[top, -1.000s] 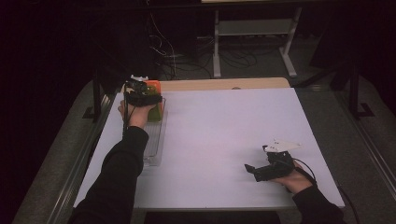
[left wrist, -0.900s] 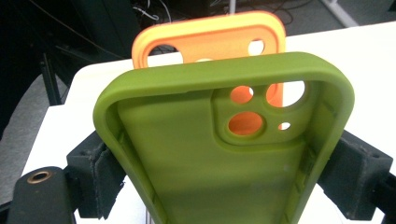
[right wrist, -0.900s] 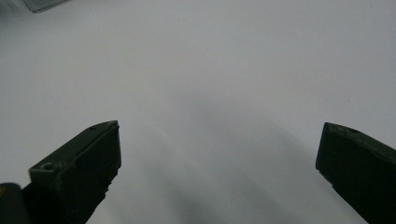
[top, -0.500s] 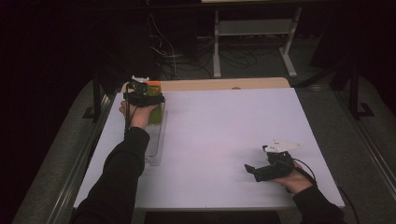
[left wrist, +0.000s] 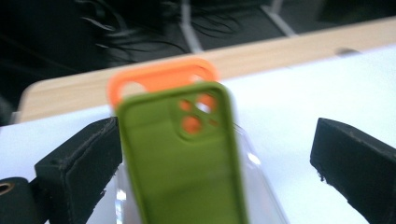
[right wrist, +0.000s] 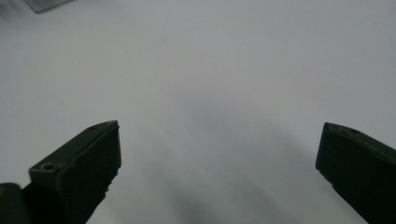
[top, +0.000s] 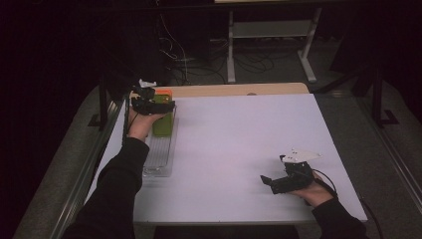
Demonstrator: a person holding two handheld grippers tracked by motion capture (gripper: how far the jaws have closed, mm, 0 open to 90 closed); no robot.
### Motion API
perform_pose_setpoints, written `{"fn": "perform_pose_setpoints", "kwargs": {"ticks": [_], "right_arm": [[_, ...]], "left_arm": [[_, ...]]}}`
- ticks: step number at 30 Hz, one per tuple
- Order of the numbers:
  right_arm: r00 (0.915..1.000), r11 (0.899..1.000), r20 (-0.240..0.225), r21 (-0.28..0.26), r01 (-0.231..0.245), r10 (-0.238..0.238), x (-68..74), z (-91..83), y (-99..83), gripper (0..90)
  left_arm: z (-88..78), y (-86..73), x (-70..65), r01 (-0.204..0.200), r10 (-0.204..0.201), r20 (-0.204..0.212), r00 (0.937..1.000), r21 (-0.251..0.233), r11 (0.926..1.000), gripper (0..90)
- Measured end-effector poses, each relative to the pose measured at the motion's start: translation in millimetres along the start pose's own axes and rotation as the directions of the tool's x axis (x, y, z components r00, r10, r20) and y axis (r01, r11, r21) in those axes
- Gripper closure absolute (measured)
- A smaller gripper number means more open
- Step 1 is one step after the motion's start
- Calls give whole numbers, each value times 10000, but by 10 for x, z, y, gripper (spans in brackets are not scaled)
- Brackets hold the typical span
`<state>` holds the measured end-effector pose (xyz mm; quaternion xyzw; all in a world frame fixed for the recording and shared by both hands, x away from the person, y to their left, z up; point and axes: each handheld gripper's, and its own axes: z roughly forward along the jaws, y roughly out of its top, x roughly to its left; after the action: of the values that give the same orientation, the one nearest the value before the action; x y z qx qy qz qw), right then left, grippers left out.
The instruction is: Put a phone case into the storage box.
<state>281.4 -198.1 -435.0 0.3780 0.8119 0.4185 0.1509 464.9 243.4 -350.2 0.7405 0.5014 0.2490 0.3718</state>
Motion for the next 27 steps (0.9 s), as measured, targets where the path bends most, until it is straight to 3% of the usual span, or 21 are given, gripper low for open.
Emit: {"fn": "perform_pose_setpoints", "kwargs": {"ticks": [3, 5, 8, 12, 13, 15, 16, 19, 22, 24, 27], "right_arm": [[10000, 10000, 17, -26, 75, -75, -2, -7, 6, 0], [10000, 10000, 21, -45, 75, -75, -1, -9, 8, 0], [10000, 9999, 0, -71, 90, -90, 1, -11, 11, 0], [9999, 9998, -16, -113, 154, -154, 8, -21, 24, 0], [9998, 9998, 1, -118, 186, -186, 12, -30, 33, 0], [9998, 9997, -54, -153, 210, -211, 26, -54, 50, 0], [9998, 9997, -80, -162, 189, -190, 36, -63, 61, 0], [9993, 9992, -183, -249, 316, -321, 47, -91, 93, 0], [9992, 9992, -245, -259, 295, -302, 61, -115, 120, 0], [9986, 9985, -300, -324, 432, -442, 63, -125, 133, 0], [9982, 9979, -301, -400, 510, -522, 70, -146, 157, 0]], "left_arm": [[-132, -44, -45, -479, 479, 798, 9957, -23, 9989, 17], [-229, -75, -76, -650, 660, 1367, 9884, -116, 9978, 17], [-376, -123, -128, -904, 960, 2107, 9728, -361, 9952, 17], [-572, -205, -221, -1335, 1478, 2862, 9467, -691, 9886, 17], [-626, -244, -258, -1269, 1445, 3089, 9400, -766, 9890, 17], [-694, -300, -291, -1412, 1628, 3333, 9287, -881, 9860, 17], [-739, -343, -313, -1505, 1745, 3540, 9188, -945, 9841, 17], [-813, -447, -361, -1656, 1912, 3928, 8995, -984, 9813, 17], [-869, -569, -417, -1780, 2054, 4229, 8826, -1037, 9785, 17], [-894, -646, -444, -1923, 2210, 4360, 8724, -1095, 9752, 17], [-921, -762, -482, -2193, 2442, 4433, 8624, -1075, 9697, 17]]}}
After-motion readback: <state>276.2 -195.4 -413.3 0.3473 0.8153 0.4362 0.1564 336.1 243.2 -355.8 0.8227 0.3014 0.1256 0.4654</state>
